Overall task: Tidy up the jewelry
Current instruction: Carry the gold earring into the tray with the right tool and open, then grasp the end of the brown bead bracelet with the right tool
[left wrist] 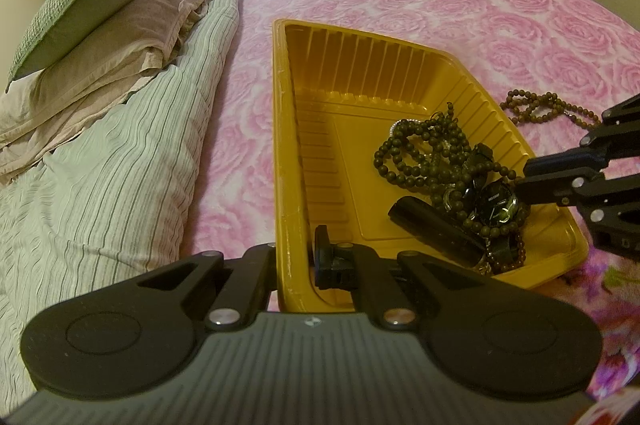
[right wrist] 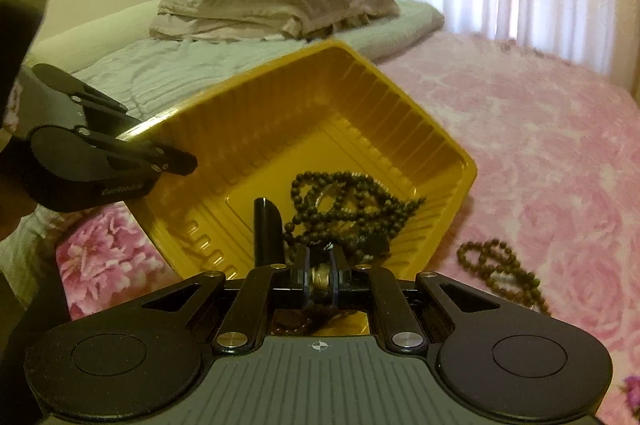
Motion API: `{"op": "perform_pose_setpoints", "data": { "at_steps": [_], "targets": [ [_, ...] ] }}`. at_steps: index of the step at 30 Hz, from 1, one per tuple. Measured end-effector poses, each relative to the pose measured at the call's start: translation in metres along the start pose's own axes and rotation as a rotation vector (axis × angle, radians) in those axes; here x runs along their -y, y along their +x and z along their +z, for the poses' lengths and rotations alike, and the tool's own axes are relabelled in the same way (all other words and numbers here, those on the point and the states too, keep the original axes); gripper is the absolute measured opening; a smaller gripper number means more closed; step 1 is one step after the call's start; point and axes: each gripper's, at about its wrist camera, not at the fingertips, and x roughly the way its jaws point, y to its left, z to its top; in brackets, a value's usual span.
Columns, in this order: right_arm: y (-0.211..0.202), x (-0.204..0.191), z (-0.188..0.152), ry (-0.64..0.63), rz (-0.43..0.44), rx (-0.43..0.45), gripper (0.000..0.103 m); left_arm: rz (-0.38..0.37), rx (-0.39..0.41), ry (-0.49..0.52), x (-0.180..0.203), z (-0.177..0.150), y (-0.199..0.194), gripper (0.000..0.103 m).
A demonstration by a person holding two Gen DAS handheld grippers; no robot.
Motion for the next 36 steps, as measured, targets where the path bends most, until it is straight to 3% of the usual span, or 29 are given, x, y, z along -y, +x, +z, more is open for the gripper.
{"op": "perform_pose_setpoints", "data": {
  "at_steps": [3,4,12,19,29,33,36],
  "targets": [
    [-0.003,0.008,-0.003,0.042,-0.001,0.007,0.041,0.0,0.0,0.0,0.0,0.0,0.0,0.003],
    [-0.004,0.01,-0.004,0.049,-0.003,0.007,0.041,0.0,0.0,0.0,0.0,0.0,0.0,0.003],
    [-0.019,0.037,-0.022,0.14,-0.058,-0.011,0.041,0.0,0.0,0.0,0.0,0.0,0.0,0.003],
    [-0.035,0.084,-0.036,0.28,-0.168,-0.011,0.041,0.001,0.0,0.001,0.0,0.0,0.0,0.003],
    [-0.035,0.142,-0.04,0.301,-0.294,-0.029,0.041,0.0,0.0,0.001,0.0,0.0,0.001,0.003],
    [-0.025,0.151,-0.041,0.282,-0.303,-0.059,0.025,0.003,-0.003,0.004,0.001,0.0,0.002,0.003],
    [-0.014,0.152,-0.042,0.265,-0.322,-0.091,0.021,0.003,-0.004,0.004,0.001,0.0,0.003,0.003]
  ]
}}
